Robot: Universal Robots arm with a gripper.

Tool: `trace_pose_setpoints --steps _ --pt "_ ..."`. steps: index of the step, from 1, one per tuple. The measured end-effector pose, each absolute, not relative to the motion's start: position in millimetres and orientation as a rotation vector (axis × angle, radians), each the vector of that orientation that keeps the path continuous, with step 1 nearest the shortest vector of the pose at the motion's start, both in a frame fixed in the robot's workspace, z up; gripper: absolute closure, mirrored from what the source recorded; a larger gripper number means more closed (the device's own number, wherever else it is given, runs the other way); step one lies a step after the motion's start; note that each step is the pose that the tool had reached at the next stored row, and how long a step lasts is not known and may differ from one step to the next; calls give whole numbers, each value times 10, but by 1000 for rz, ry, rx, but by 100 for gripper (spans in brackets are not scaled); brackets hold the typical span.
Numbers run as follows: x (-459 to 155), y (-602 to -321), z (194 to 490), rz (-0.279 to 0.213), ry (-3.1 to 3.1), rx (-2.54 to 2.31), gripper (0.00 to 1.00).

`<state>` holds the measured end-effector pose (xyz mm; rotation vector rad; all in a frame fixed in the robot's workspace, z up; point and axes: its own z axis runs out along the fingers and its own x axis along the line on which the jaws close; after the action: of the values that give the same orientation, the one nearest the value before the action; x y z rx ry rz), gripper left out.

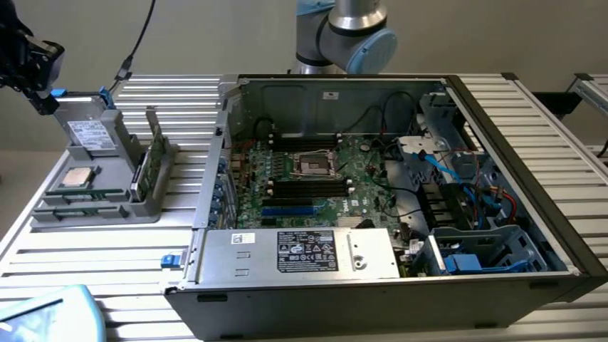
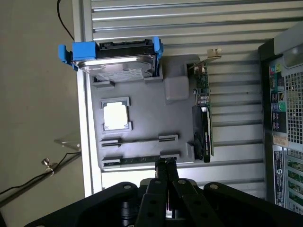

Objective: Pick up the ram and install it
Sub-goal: 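Pick up the ram and move it above insertion slot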

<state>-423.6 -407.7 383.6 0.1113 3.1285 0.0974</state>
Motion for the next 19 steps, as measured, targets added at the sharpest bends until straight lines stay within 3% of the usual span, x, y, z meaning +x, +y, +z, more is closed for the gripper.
trace_pose_setpoints --steps 19 --pt "-4236 -4103 3688 92 3183 115 90"
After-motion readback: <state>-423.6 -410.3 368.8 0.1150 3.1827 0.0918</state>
